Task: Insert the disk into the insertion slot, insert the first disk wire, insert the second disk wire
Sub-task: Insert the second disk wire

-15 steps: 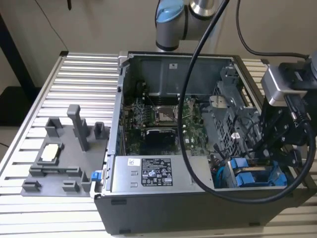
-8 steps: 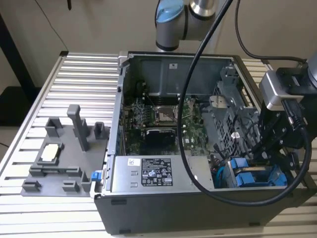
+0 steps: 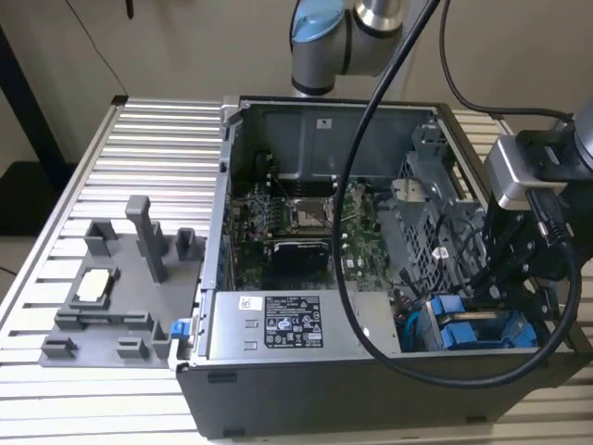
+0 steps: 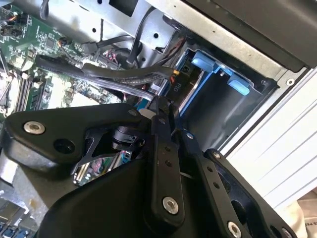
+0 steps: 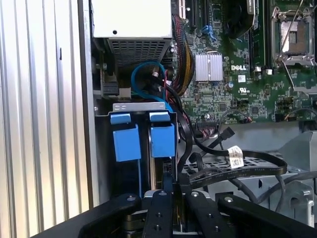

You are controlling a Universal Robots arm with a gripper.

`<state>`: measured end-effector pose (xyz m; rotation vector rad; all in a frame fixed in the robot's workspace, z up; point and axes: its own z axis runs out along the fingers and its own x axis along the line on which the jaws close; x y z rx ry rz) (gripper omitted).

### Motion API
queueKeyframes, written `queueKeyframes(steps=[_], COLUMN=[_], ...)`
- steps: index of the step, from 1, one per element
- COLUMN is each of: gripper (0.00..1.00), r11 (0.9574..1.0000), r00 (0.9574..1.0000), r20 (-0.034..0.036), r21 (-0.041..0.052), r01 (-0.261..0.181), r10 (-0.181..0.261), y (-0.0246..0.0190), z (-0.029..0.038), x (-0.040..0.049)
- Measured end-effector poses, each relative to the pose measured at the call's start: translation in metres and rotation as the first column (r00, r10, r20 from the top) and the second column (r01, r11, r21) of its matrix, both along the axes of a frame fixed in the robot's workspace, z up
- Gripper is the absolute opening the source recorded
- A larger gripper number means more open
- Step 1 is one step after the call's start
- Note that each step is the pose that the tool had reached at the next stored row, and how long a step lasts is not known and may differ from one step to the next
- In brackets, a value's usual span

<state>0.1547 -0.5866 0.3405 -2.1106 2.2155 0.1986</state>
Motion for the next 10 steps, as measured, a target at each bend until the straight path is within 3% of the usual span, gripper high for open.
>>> queueKeyframes(steps=[10], gripper=[0.16], r11=[1.0000], r00=[1.0000], r20=[-0.0002], r21=[-0.0004], r01=[0.001], r10=[-0.001], y=[-0.0008], z=[-0.0052], x=[0.0001])
